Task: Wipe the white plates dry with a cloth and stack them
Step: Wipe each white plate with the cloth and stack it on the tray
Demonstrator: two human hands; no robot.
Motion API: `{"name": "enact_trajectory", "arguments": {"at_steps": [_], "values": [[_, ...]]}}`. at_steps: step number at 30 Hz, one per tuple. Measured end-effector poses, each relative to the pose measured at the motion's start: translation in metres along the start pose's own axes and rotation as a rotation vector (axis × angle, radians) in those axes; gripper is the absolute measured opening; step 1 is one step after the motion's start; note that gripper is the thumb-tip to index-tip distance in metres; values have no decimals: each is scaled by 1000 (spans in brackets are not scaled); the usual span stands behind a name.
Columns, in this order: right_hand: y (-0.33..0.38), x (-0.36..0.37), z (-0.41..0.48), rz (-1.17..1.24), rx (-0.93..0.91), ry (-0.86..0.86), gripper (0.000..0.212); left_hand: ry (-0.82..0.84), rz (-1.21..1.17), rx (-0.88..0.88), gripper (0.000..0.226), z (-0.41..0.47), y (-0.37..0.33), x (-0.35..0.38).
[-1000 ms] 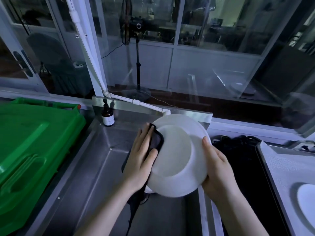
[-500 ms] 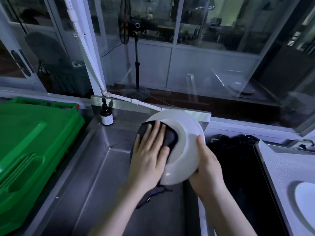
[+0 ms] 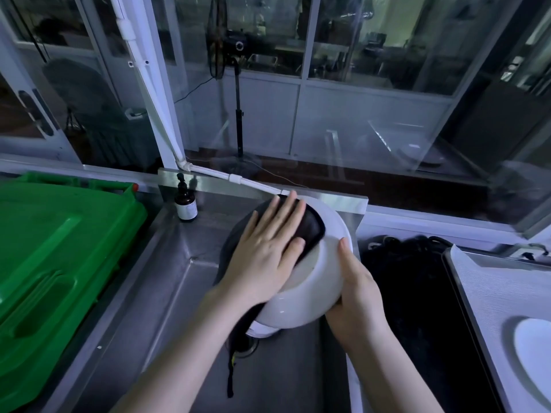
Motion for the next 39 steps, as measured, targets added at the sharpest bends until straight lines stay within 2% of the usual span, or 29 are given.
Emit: {"name": "enact_trajectory", "arguments": {"at_steps": [4, 9, 13, 18, 21, 24, 27, 29, 32, 34, 39], "values": [[17, 1, 4, 9, -39, 11, 42, 3, -57, -58, 61, -9, 8, 0], [17, 0, 9, 67, -25, -65, 45, -37, -113, 2, 58, -55, -20, 12], [-4, -3, 7, 105, 92, -135, 46, -12, -7, 22, 63, -70, -38, 22], [-16, 1, 4, 95, 85, -55, 33, 23, 50, 90, 60, -38, -36, 15], [-24, 0, -1, 80, 69, -34, 43, 46, -28, 25, 59, -13, -30, 13], [-26, -4, -6, 59, 66, -26, 42, 68, -115, -84, 60, 6, -23, 11], [-13, -6, -8, 61, 35, -45, 42, 1, -86, -104, 65, 8, -12, 2], [0, -6, -7, 110, 28, -45, 44, -48, -82, -97, 59, 1, 2, -1], [20, -8, -6, 124, -14, -41, 47, -29, -307, -176, 58, -21, 20, 0], [24, -9, -6, 119, -22, -38, 47, -53, -356, -192, 57, -38, 17, 3], [10, -5, -9, 203, 60, -43, 51, -177, -180, -47, 54, -66, -24, 11]]}}
Point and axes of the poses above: each hand's wrist, its own z-axis towards the middle knuckle, its own x-axis out of the palm, y = z × x, the point moved 3 cm from there along z, towards the middle knuckle, and after that the axes turned 8 degrees about z, right-handed, at the moved point
